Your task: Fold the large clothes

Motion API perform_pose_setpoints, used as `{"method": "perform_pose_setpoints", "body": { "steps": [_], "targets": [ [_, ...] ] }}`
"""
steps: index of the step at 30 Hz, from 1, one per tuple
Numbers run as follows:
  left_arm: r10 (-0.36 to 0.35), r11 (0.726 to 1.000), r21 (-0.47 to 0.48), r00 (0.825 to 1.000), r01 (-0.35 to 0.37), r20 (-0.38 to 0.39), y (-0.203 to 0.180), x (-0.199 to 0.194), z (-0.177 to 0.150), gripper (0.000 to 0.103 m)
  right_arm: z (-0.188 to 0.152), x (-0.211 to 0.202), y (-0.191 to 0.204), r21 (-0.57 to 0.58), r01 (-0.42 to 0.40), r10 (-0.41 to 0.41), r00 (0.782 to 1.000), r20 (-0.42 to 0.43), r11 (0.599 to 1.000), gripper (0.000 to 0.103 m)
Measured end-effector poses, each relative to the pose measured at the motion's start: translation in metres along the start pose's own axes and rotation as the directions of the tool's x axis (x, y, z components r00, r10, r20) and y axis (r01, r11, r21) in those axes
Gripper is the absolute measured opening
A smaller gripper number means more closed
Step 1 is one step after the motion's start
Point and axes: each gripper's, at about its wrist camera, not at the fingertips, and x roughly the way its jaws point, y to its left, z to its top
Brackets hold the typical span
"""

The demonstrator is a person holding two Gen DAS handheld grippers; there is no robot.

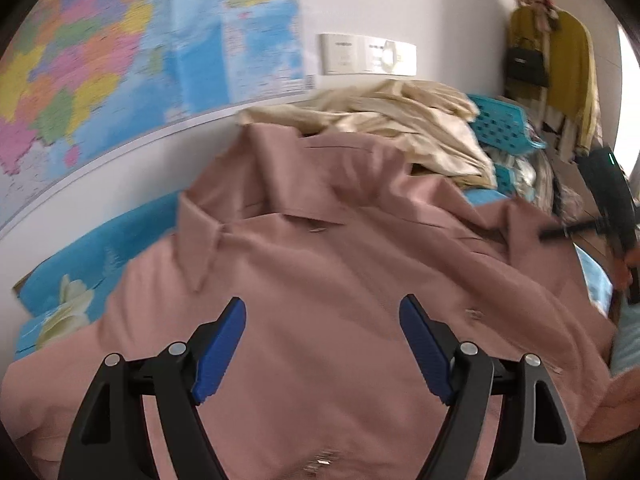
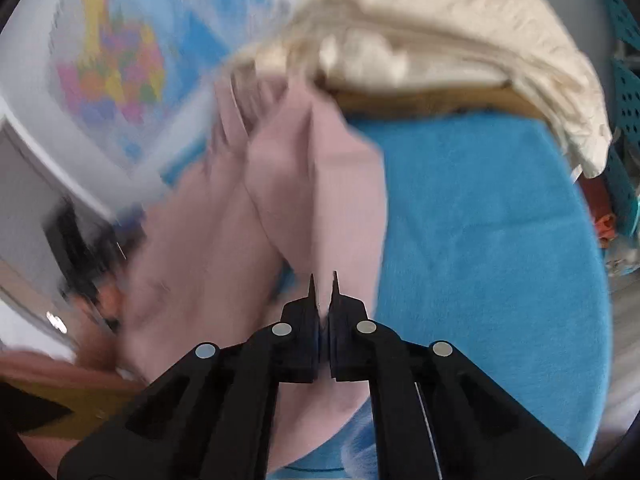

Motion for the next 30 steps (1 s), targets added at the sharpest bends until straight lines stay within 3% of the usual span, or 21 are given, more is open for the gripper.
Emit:
{"method": "perform_pose_setpoints", "body": {
  "steps": [3,5,6,7,9,10,12,15,17,19,22,26,29,30],
  "targets": [
    [-0.061,0.997,0.052,0.998,0.06,0.014,-0.025,-0.006,0.002,0.078,0.015,-0.042,-0.014,0.065,-0.062,0.052,0.987,0.155,0.996,0.007],
    [-0.086,0.994,0.076,0.996,0.084,0.018,-0.038,-0.006,0.002,0.078,0.021,-0.054,-0.03,0.114,0.03,-0.05,0.983,0.179,0.993,0.035],
    [-0.103,0.991,0.087,0.995,0.101,0.015,-0.044,-0.005,0.003,0.078,0.022,-0.052,-0.035,0.122,0.074,-0.093,0.983,0.16,0.99,0.068],
    [-0.112,0.988,0.108,0.994,0.11,0.01,-0.054,-0.003,0.003,0.078,0.019,-0.052,-0.038,0.13,0.156,-0.175,0.973,0.15,0.979,0.08],
    [-0.114,0.985,0.132,0.994,0.113,-0.001,-0.064,0.001,0.003,0.078,0.013,-0.054,-0.036,0.105,0.25,-0.263,0.954,0.146,0.963,0.079],
    [-0.115,0.983,0.143,0.993,0.115,-0.008,-0.069,0.003,0.003,0.078,0.007,-0.06,-0.031,0.085,0.247,-0.258,0.952,0.163,0.965,0.079],
    [-0.126,0.981,0.147,0.992,0.127,-0.017,-0.076,0.007,0.002,0.078,-0.003,-0.066,-0.02,0.033,0.208,-0.21,0.96,0.185,0.978,0.08],
    [-0.144,0.981,0.131,0.989,0.147,-0.03,-0.079,0.014,0.005,0.078,-0.021,-0.067,0.018,-0.117,0.119,-0.102,0.985,0.141,0.986,0.093],
    [-0.152,0.981,0.121,0.988,0.155,-0.037,-0.08,0.018,0.007,0.078,-0.036,-0.05,0.046,-0.224,0.071,-0.061,0.997,0.051,0.972,0.093],
    [-0.158,0.981,0.108,0.986,0.162,-0.047,-0.081,0.023,0.009,0.078,-0.053,-0.029,0.067,-0.327,0.081,-0.101,0.994,-0.042,0.942,0.093],
    [-0.164,0.98,0.104,0.985,0.168,-0.052,-0.086,0.025,0.009,0.078,-0.077,0.001,0.081,-0.414,0.063,-0.144,0.975,-0.168,0.908,0.086],
    [-0.168,0.979,0.11,0.984,0.174,-0.056,-0.089,0.024,0.006,0.078,-0.095,0.022,0.079,-0.487,0.116,-0.245,0.946,-0.211,0.866,0.081],
    [-0.17,0.98,0.097,0.984,0.175,-0.063,-0.087,0.025,0.004,0.078,-0.095,0.026,0.075,-0.509,0.169,-0.288,0.944,-0.163,0.844,0.056],
    [-0.169,0.981,0.09,0.983,0.174,-0.067,-0.086,0.026,0.004,0.078,-0.093,0.025,0.074,-0.499,0.169,-0.283,0.945,-0.162,0.85,0.032]
  ]
}}
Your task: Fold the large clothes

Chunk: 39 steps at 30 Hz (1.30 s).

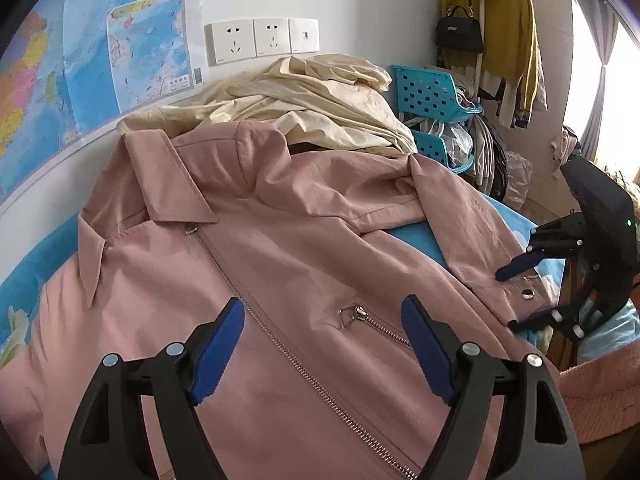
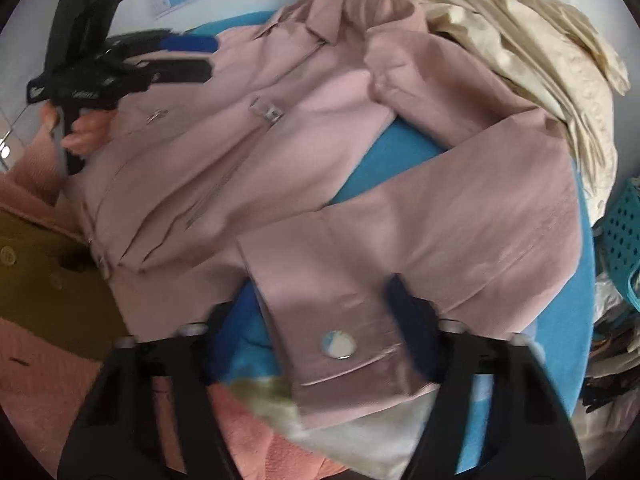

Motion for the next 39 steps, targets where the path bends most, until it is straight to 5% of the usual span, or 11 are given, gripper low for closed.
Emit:
{"method": "perform_pose_setpoints", "body": {
  "steps": [1,3,6,10,14,20,23,29,35,37,39],
  "targets": [
    [0.002,1.0,-0.004,1.0,-0.002,-0.002,0.001,0.0,0.0,0.078,0.001,-0.003,-0.007,0.038,-0.037,0.036,0.999,0.012,0.999,0.004],
    [0.002,1.0,-0.004,1.0,-0.002,-0.001,0.002,-0.001,-0.001,0.078,0.004,-0.013,-0.022,0.117,-0.063,0.06,0.998,0.035,0.991,0.005],
    [-0.001,1.0,-0.005,1.0,0.001,0.004,0.005,-0.005,0.001,0.078,0.019,-0.062,-0.05,0.212,-0.193,0.148,0.966,0.214,0.958,0.005],
    [-0.017,1.0,-0.026,0.999,0.017,0.028,0.012,-0.012,0.007,0.078,0.061,-0.141,-0.079,0.24,-0.344,0.189,0.845,0.5,0.908,0.005],
    [-0.027,0.998,-0.056,0.996,0.032,0.082,0.024,-0.027,0.014,0.078,0.117,-0.186,-0.081,0.16,-0.437,0.244,0.729,0.639,0.885,0.005],
    [0.011,0.991,-0.133,0.988,0.009,0.153,0.055,-0.06,0.012,0.078,0.211,-0.182,-0.037,-0.034,-0.526,0.425,0.646,0.634,0.85,0.005],
    [0.043,0.981,-0.193,0.981,-0.006,0.188,0.08,-0.08,0.002,0.078,0.254,-0.145,-0.001,-0.078,-0.583,0.522,0.65,0.552,0.809,0.005],
    [0.13,0.941,-0.335,0.96,-0.041,0.248,0.135,-0.123,-0.033,0.078,0.311,-0.041,0.067,-0.064,-0.652,0.631,0.698,0.338,0.755,0.005],
    [0.214,0.897,-0.43,0.948,-0.097,0.234,0.177,-0.148,-0.07,0.081,0.314,0.065,0.101,0.059,-0.626,0.612,0.775,0.161,0.777,0.007],
    [0.204,0.89,-0.444,0.961,-0.104,0.186,0.185,-0.139,-0.078,0.081,0.308,0.094,0.109,0.091,-0.581,0.574,0.813,0.097,0.809,0.031],
    [0.194,0.886,-0.45,0.971,-0.112,0.139,0.19,-0.124,-0.083,0.081,0.301,0.115,0.11,0.119,-0.568,0.567,0.822,0.043,0.814,0.063]
  ]
}}
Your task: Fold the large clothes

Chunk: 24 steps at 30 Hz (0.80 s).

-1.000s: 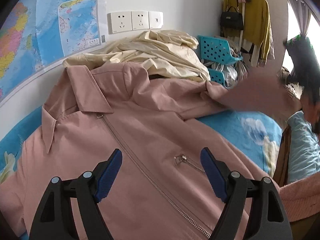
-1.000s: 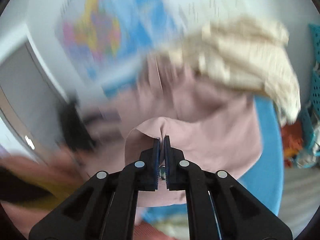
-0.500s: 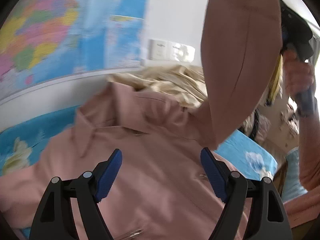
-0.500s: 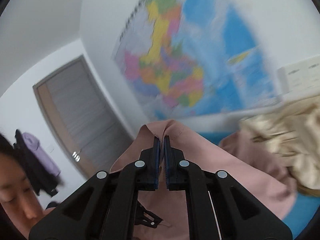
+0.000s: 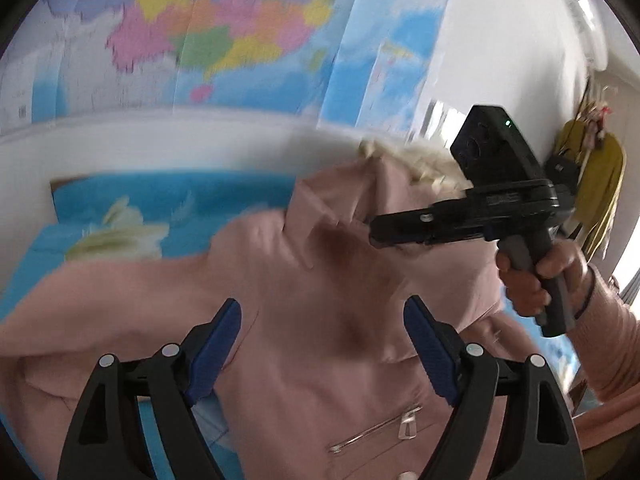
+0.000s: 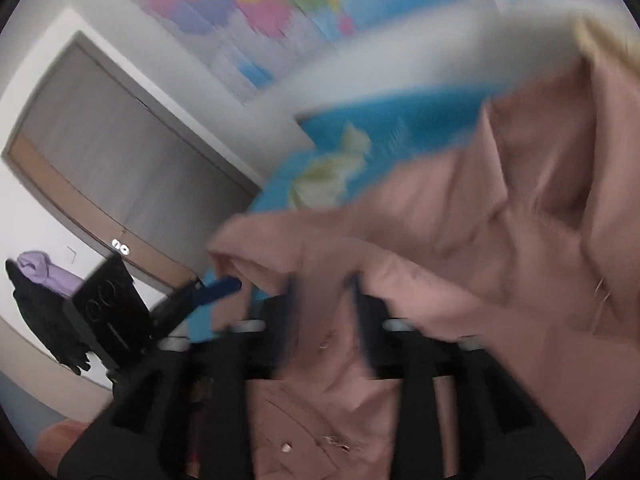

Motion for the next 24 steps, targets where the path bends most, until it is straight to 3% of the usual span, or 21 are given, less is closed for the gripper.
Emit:
{"method": "perform_pose_setpoints", "body": {
  "steps": [2,4,8,10,13,15,17,18,20,21,22,24],
  "targets": [
    [-0.019,0.999,-0.034,0.998,0.017,-0.052,0.008,0.018,-0.007,0.081,-0.009,0.002,-0.006,-0.015,0.064,-0.064,0.998,-0.007,0.998,0.065],
    [-0.006,0.998,-0.062,0.995,0.0,-0.103,0.017,0.034,-0.012,0.081,-0.013,-0.011,-0.009,-0.016,0.071,-0.071,0.998,0.004,0.997,0.065],
    [0.078,0.996,-0.021,0.986,-0.082,-0.146,0.017,0.05,-0.013,0.081,-0.024,-0.074,-0.02,-0.008,0.101,-0.099,0.987,0.124,0.995,0.069],
    [0.089,0.996,0.002,0.983,-0.09,-0.161,0.014,0.053,-0.013,0.081,-0.036,-0.114,-0.027,-0.002,0.171,-0.167,0.963,0.212,0.985,0.076],
    [0.07,0.997,0.029,0.981,-0.066,-0.18,0.008,0.061,-0.011,0.081,-0.06,-0.168,-0.049,0.06,0.264,-0.269,0.907,0.324,0.963,0.081],
    [0.058,0.997,0.065,0.977,-0.045,-0.207,-0.001,0.067,-0.011,0.081,-0.082,-0.199,-0.072,0.138,0.32,-0.349,0.866,0.357,0.937,0.086],
    [0.062,0.995,0.093,0.969,-0.04,-0.24,-0.006,0.079,-0.01,0.081,-0.102,-0.216,-0.095,0.217,0.345,-0.402,0.849,0.344,0.913,0.09],
    [0.054,0.994,0.104,0.96,-0.026,-0.276,-0.009,0.087,-0.011,0.081,-0.112,-0.218,-0.107,0.256,0.337,-0.41,0.85,0.332,0.906,0.091],
    [0.073,0.992,0.123,0.944,-0.034,-0.322,-0.011,0.1,-0.015,0.076,-0.136,-0.218,-0.135,0.33,0.284,-0.38,0.882,0.278,0.9,0.091],
    [0.117,0.987,0.148,0.932,-0.07,-0.343,-0.013,0.108,-0.017,0.07,-0.145,-0.212,-0.143,0.344,0.284,-0.378,0.893,0.246,0.895,0.091],
    [0.135,0.984,0.158,0.925,-0.083,-0.355,-0.013,0.113,-0.019,0.055,-0.149,-0.204,-0.146,0.344,0.288,-0.376,0.899,0.226,0.894,0.091],
    [0.161,0.981,0.156,0.928,-0.114,-0.336,-0.011,0.114,-0.016,0.04,-0.158,-0.187,-0.152,0.34,0.278,-0.356,0.914,0.193,0.899,0.091]
  ]
}}
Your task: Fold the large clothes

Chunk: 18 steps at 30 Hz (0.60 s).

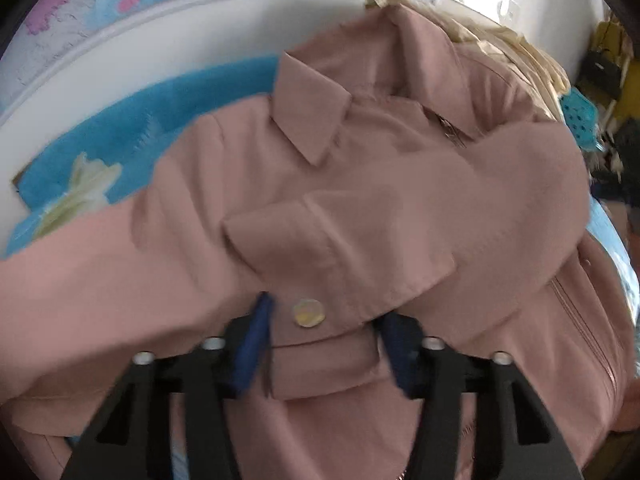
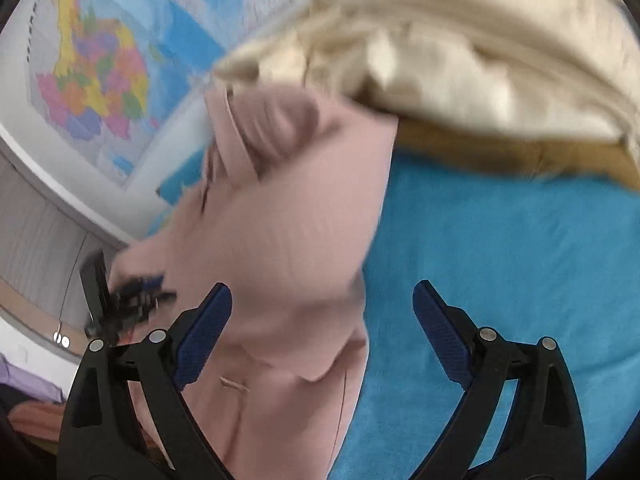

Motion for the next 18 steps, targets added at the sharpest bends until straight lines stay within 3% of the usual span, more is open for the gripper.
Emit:
{"method": "perform_pose_setpoints", "body": {
  "steps": [2,5,6,7,9,12,15,16,18],
  "targets": [
    [0.005,0.999,-0.054,1.0,-0.004,0.015,0.008,-0.002,0.004,0.019,-0.006,0.012,0.002,-0.018,-0.013,0.012,1.0,-0.026,1.0,0.091],
    [0.05,0.994,-0.099,0.998,-0.047,0.023,0.017,-0.004,0.006,0.012,-0.009,0.016,0.009,-0.065,-0.015,0.014,1.0,-0.016,0.998,0.085],
    [0.058,0.992,-0.115,0.998,-0.055,0.023,0.019,-0.005,0.006,0.012,-0.008,0.018,0.009,-0.069,-0.007,0.006,1.0,-0.015,0.998,0.055],
    [0.072,0.99,-0.126,0.997,-0.069,0.021,0.021,-0.006,0.007,0.012,-0.007,0.021,0.009,-0.068,-0.005,0.003,1.0,-0.029,0.998,0.011],
    [0.06,0.991,-0.122,0.998,-0.056,0.022,0.021,-0.007,0.006,0.014,-0.007,0.026,0.002,-0.012,-0.043,0.042,0.997,-0.061,0.999,0.009],
    [0.046,0.995,-0.091,0.999,-0.043,0.026,0.017,-0.006,0.003,0.032,-0.004,0.014,-0.002,-0.019,0.02,-0.02,0.999,-0.035,1.0,0.008],
    [0.041,0.996,-0.075,0.999,-0.038,0.033,0.009,-0.007,0.003,0.041,-0.003,0.013,-0.008,-0.007,0.069,-0.069,0.996,-0.05,0.998,0.031],
    [0.04,0.997,-0.075,0.998,-0.037,0.039,0.009,-0.008,0.004,0.046,-0.003,0.011,-0.006,-0.012,0.064,-0.065,0.996,-0.055,0.998,0.046],
    [0.04,0.995,-0.091,0.997,-0.034,0.063,0.012,-0.015,0.004,0.052,-0.003,0.001,0.008,-0.06,0.115,-0.116,0.993,-0.015,0.992,0.062]
  ]
}}
